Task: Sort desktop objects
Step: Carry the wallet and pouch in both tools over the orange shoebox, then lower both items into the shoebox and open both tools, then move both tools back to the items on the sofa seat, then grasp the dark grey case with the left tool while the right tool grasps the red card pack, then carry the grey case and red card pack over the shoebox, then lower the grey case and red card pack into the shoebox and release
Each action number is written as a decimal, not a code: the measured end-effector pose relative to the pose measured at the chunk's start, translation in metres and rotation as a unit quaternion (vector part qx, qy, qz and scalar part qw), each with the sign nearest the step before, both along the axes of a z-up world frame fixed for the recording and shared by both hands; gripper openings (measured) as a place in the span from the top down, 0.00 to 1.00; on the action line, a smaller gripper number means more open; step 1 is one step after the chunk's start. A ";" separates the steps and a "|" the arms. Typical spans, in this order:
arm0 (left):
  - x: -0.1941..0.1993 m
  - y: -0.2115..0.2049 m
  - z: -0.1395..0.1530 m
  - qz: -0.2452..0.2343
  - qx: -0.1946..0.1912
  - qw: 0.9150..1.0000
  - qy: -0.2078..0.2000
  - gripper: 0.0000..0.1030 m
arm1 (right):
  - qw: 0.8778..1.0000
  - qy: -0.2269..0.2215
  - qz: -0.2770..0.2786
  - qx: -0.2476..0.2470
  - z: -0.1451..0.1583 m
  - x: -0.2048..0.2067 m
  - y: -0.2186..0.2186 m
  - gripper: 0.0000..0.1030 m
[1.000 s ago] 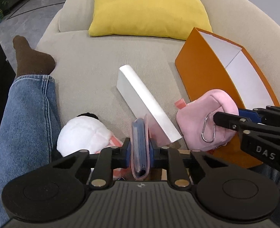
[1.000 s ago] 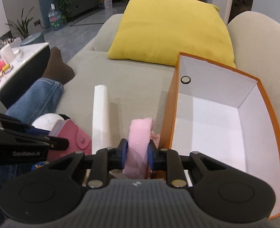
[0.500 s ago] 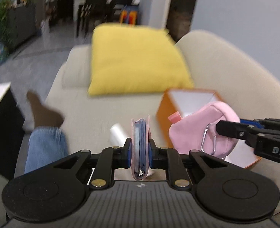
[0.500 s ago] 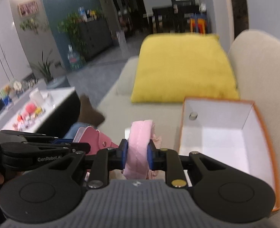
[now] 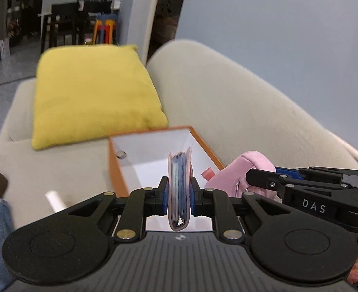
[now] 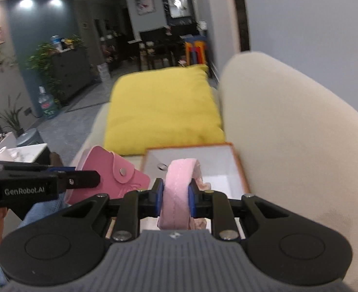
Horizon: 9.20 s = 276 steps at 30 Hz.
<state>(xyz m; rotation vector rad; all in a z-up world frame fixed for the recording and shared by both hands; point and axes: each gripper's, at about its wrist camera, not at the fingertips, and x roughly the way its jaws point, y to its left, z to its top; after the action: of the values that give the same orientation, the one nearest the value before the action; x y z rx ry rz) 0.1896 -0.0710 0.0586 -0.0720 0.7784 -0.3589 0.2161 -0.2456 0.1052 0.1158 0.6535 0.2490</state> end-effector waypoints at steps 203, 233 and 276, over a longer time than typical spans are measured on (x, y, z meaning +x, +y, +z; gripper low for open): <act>-0.128 0.104 -0.129 -0.034 0.081 0.989 0.121 0.63 | 0.924 0.203 0.290 -0.144 -0.136 -0.006 0.164 0.77; -0.115 0.070 -0.024 0.001 0.068 0.997 0.030 0.63 | 0.966 0.123 0.208 -0.092 -0.030 -0.035 0.103 0.77; 0.027 -0.058 -0.129 0.025 0.060 0.990 0.127 0.63 | 0.967 0.251 0.027 -0.039 -0.108 0.082 -0.015 0.76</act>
<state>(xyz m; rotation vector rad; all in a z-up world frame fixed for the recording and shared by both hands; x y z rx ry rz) 0.2161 -0.1293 -0.0701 -0.0247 1.0462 -0.2567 0.2979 -0.2605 -0.0029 0.0844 1.1702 0.2471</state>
